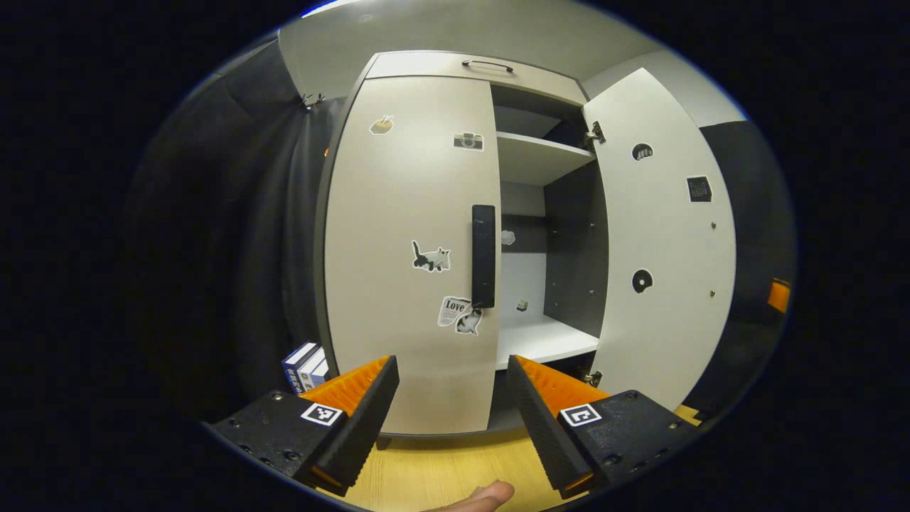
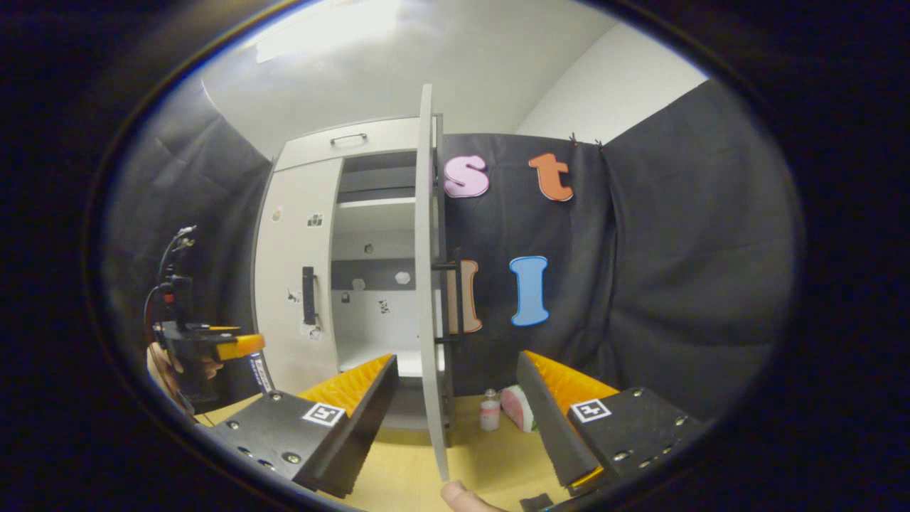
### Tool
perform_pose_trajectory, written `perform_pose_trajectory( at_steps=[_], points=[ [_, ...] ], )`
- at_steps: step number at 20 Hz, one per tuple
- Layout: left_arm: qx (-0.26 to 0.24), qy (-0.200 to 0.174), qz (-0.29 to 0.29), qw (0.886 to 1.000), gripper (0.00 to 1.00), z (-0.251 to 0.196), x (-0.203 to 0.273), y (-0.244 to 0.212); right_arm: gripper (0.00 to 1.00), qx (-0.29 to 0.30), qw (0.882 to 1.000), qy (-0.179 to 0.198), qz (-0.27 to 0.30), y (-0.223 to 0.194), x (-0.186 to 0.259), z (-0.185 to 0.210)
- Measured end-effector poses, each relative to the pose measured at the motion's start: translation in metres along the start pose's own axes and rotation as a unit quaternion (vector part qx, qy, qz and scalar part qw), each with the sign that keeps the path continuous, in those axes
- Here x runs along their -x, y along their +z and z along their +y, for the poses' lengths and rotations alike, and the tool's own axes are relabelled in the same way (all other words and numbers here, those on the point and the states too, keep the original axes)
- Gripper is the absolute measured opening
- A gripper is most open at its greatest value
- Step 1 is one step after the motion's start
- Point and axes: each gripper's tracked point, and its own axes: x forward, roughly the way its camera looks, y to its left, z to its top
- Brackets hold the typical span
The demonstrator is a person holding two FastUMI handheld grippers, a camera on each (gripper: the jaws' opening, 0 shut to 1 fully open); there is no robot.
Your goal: Open the right door of the double-door shoe cabinet with the right hand, and open the left door with the left hand.
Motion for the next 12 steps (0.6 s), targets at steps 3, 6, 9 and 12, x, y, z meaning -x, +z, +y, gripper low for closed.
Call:
perform_pose_trajectory(
  at_steps=[3,6,9,12],
  points=[
    [0.003,-0.013,-0.006,1.000,0.96,-0.007,-0.027,0.016,0.99,0.006,1.000,0.011,0.012,-0.025,0.017,0.015],
    [-0.009,-0.028,-0.014,0.999,0.95,-0.017,-0.052,0.035,0.97,0.020,0.999,0.022,0.026,-0.051,0.035,0.024],
    [-0.007,-0.027,-0.019,0.999,0.94,-0.024,-0.075,0.051,0.97,0.026,0.999,0.032,0.027,-0.065,0.053,0.037],
    [-0.022,0.008,-0.019,1.000,0.95,-0.016,-0.107,0.064,0.99,0.025,0.998,0.043,0.026,-0.074,0.065,0.047]
  ],
)
